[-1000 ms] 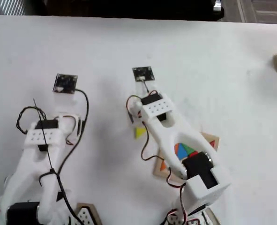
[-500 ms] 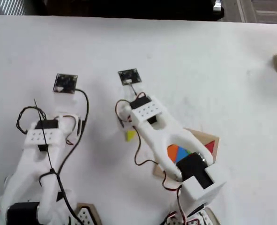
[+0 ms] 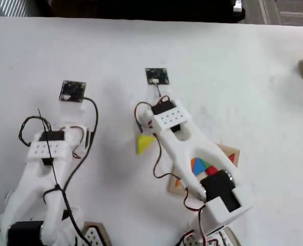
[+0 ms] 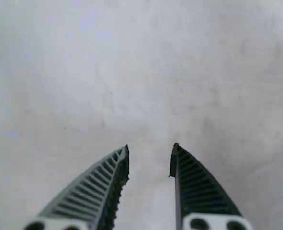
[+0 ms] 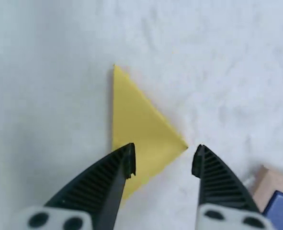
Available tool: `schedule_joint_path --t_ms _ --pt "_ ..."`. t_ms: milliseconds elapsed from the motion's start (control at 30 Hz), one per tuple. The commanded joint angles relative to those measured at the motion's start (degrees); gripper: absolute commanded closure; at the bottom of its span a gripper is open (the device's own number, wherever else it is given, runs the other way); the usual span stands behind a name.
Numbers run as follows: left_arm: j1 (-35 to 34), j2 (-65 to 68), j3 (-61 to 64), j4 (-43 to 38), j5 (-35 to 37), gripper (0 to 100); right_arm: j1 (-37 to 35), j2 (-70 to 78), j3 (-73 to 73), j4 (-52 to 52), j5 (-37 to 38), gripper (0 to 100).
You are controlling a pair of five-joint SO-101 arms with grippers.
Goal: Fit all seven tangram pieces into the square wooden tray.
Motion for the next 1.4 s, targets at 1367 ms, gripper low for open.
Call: schedule_joint_path --t_ms 1367 --pt "0.9 -2.1 -0.4 -1.3 -0.6 85 -3.1 15.3 -16.2 7.3 1.1 71.7"
